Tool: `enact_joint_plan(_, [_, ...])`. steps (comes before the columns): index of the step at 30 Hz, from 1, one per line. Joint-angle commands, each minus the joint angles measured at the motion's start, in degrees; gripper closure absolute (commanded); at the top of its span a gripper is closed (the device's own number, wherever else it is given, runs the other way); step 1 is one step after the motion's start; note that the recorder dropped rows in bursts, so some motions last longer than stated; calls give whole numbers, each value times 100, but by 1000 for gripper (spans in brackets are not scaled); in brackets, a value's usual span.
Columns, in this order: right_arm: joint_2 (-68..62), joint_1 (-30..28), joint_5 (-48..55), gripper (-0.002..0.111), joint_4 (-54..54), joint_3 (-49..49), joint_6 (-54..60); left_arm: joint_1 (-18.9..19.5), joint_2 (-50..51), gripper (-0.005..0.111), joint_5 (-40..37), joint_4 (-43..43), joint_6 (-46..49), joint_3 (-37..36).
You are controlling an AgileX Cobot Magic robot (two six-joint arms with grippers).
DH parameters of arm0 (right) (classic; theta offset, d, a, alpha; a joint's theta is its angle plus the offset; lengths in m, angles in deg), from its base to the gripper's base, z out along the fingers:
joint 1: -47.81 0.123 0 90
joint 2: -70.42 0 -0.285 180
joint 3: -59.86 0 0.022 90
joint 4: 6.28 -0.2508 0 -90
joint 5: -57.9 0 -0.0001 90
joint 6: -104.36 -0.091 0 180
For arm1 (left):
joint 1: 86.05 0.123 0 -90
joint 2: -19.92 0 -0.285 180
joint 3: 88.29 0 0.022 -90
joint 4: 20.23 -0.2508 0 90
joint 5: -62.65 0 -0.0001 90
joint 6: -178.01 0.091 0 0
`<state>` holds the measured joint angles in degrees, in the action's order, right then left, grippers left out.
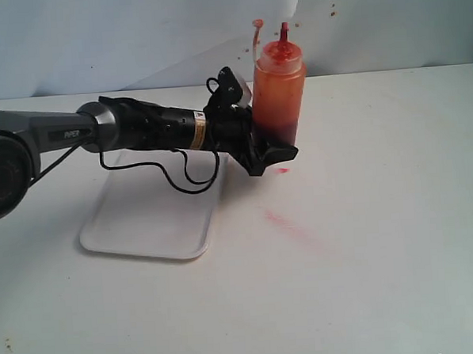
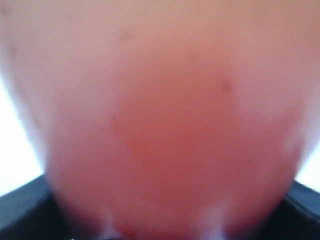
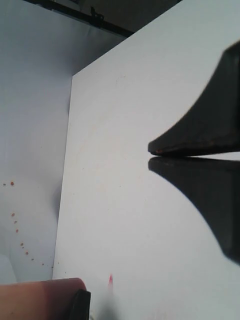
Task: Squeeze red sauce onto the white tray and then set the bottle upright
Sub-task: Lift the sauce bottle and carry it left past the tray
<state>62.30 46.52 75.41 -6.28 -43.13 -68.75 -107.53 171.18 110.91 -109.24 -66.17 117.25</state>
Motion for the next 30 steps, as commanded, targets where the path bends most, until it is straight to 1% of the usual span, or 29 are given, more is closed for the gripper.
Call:
enact_joint_plan(1, [33, 17, -11, 108, 37, 21, -8, 228, -304, 107, 648, -117, -449, 2])
enact_joint_plan(5, [33, 17, -11, 108, 37, 21, -8, 353, -589, 107, 745, -488, -464, -211])
enact_joint_plan(10, [33, 17, -11, 108, 37, 21, -8, 459, -1169, 107, 654, -489, -464, -807])
enact_joint_plan(13, [33, 17, -11, 108, 37, 21, -8, 548, -1573, 107, 491, -258, -464, -1242])
enact_joint_plan(20, [33, 17, -11, 108, 37, 21, -8, 861, -2513, 107, 528, 124, -255, -2380])
enact_joint_plan(24, [33, 17, -11, 108, 37, 21, -8, 1080, -3114, 107, 528, 652, 136, -3080])
enact_joint_plan(26, [33, 17, -11, 108, 37, 21, -8, 1195, -3408, 107, 495, 1197, 439, -3555])
enact_joint_plan(30, [33, 17, -11, 108, 37, 21, -8, 1373, -3976, 107, 388, 1928, 991, -4354])
